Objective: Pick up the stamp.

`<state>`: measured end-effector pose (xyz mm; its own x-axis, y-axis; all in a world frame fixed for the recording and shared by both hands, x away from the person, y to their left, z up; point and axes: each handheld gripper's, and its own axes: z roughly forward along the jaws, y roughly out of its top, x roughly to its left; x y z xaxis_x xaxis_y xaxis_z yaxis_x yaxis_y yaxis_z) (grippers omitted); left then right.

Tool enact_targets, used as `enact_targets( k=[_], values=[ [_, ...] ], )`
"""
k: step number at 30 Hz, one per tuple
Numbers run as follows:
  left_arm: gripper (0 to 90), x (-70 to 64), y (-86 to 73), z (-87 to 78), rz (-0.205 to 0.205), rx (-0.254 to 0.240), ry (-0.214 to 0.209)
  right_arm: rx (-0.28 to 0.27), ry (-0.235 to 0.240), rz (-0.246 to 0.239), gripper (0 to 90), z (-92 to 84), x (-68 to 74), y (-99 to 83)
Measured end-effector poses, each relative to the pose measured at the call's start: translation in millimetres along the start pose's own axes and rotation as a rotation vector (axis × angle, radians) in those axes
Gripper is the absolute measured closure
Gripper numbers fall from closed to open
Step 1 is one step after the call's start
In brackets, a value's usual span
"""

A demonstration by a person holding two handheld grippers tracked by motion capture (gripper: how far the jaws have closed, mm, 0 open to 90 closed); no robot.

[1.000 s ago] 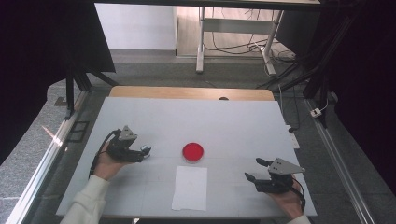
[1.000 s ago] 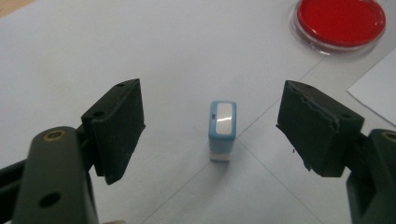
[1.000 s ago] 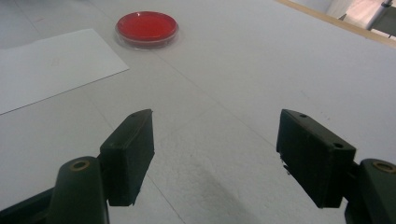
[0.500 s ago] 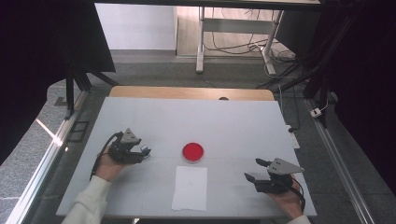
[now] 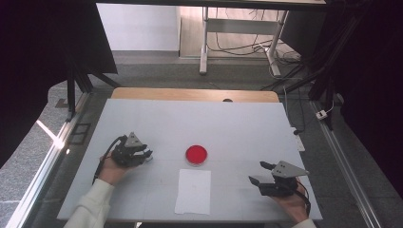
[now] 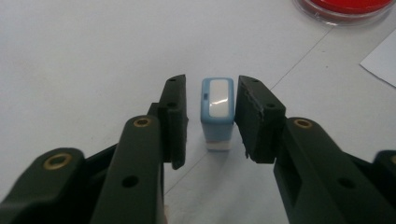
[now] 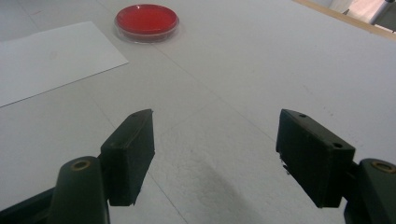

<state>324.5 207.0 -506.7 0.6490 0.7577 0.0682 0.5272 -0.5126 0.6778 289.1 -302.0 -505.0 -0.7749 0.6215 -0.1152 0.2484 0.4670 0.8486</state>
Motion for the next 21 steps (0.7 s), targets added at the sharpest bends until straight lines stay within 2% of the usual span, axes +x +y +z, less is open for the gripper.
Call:
enact_targets(
  k=[7, 12, 21],
  values=[
    [70.7, 1.1, -1.1, 1.1, -0.003, 0.004, 0.0, 0.004, -0.002, -0.001, 27.7, -0.3, -0.2, 0.1],
    [74.1, 1.1, -0.8, 0.8, -0.001, -0.006, -0.032, 0.001, -0.001, -0.001, 27.7, 0.0, -0.1, -0.1],
    [75.3, 0.8, -0.5, 0.3, -0.003, -0.006, -0.041, -0.003, -0.001, -0.001, 27.8, 0.4, 0.1, -0.4]
  ],
)
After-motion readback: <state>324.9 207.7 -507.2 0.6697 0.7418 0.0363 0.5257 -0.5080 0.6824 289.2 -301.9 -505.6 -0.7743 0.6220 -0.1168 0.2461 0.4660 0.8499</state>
